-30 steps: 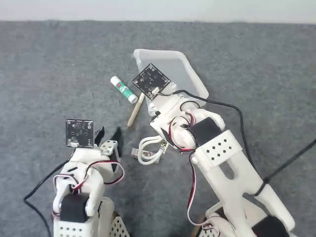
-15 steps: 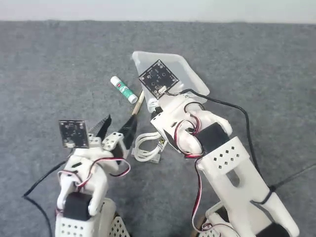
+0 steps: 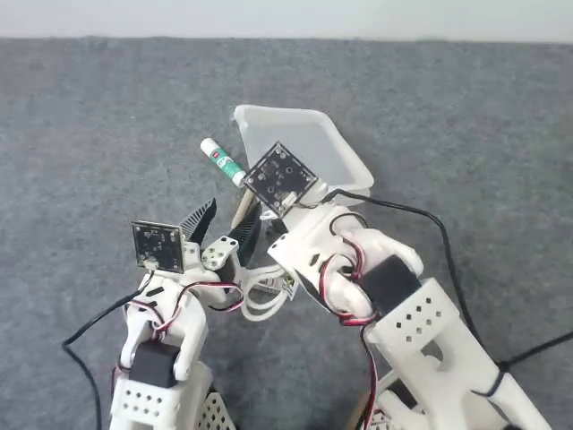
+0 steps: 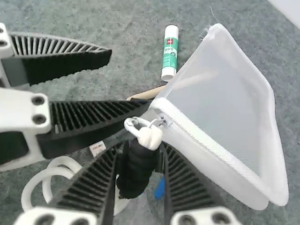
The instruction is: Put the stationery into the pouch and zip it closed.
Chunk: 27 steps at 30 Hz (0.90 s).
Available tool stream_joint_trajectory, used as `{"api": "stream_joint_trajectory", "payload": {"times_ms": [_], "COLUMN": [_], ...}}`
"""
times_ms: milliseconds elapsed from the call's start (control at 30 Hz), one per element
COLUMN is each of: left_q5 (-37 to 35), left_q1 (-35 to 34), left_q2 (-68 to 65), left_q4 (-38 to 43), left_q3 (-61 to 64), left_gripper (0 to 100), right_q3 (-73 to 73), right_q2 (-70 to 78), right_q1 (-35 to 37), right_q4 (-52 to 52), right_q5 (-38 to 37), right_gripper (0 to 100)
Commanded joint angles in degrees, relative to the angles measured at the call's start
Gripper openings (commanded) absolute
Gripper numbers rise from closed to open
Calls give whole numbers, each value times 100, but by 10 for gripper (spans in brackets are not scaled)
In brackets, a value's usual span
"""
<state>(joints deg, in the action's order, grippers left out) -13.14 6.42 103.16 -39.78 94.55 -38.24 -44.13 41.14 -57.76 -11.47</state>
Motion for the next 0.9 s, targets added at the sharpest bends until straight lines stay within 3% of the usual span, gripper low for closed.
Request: {"api": "stream_joint_trajectory", "payload": {"times_ms": [0, 233, 867], "left_q5": [97, 264, 246], "left_q1": [114, 589, 167], "left_q2": [167, 167, 167], "left_q4": [53, -870, -756], "left_q3": [-57, -374, -391], "left_gripper": [231, 232, 229], "right_q3": [62, 44, -62], "right_q2": [-286, -286, -338], "right_q1": [75, 75, 110], "right_q4": [163, 198, -101], "right_q5": [62, 62, 9], "right_gripper": [6, 6, 6]}}
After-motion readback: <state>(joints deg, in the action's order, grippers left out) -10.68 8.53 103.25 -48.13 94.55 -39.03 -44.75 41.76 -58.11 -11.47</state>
